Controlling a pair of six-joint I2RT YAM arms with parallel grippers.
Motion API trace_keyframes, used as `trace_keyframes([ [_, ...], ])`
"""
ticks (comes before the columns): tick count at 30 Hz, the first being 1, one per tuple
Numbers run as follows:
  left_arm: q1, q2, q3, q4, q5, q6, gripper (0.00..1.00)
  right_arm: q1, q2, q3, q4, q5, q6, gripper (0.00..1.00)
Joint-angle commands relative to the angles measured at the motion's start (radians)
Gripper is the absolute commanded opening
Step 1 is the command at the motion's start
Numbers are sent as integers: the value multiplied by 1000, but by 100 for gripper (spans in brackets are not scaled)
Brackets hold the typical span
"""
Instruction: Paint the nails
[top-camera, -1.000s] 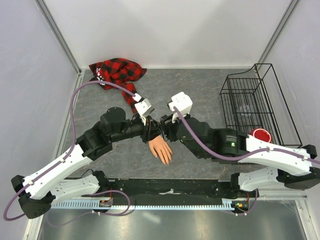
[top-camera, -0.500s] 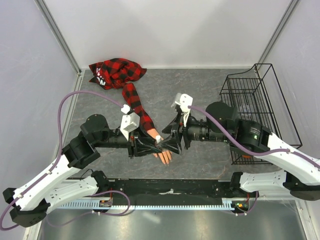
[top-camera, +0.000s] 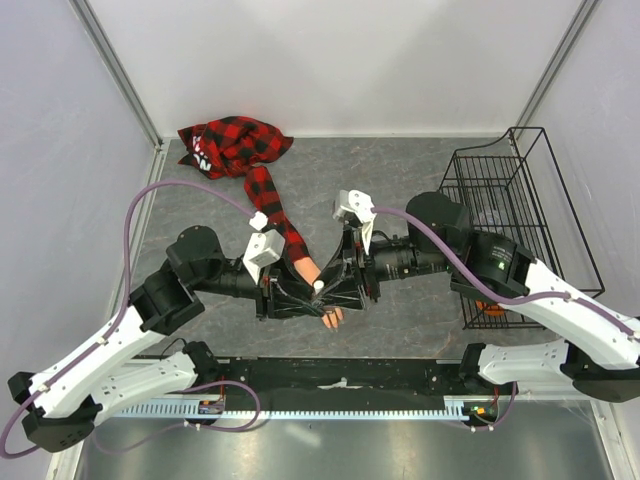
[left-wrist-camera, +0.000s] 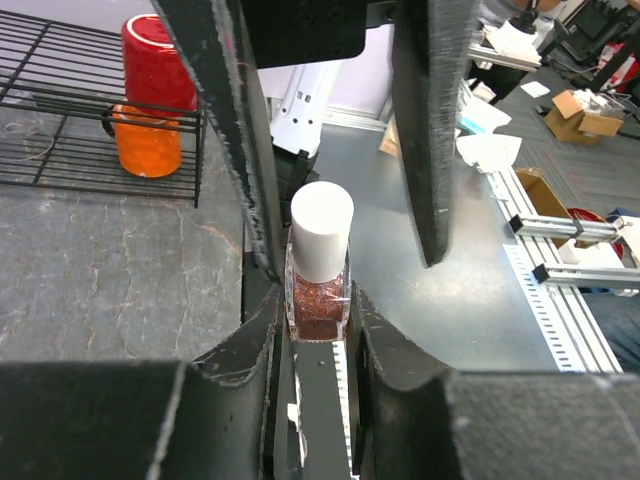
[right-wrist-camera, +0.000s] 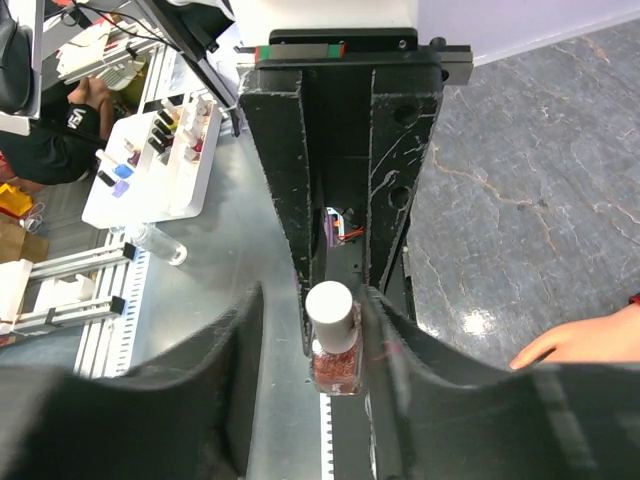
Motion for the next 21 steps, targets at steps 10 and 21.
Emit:
trace_keyframes([
  [10, 3, 8, 63, -17, -577, 5, 2, -17, 24, -22, 39, 173, -5, 0],
  [21, 3, 114, 57, 115, -858, 18, 2, 381, 205, 40, -108, 1403, 212, 0],
])
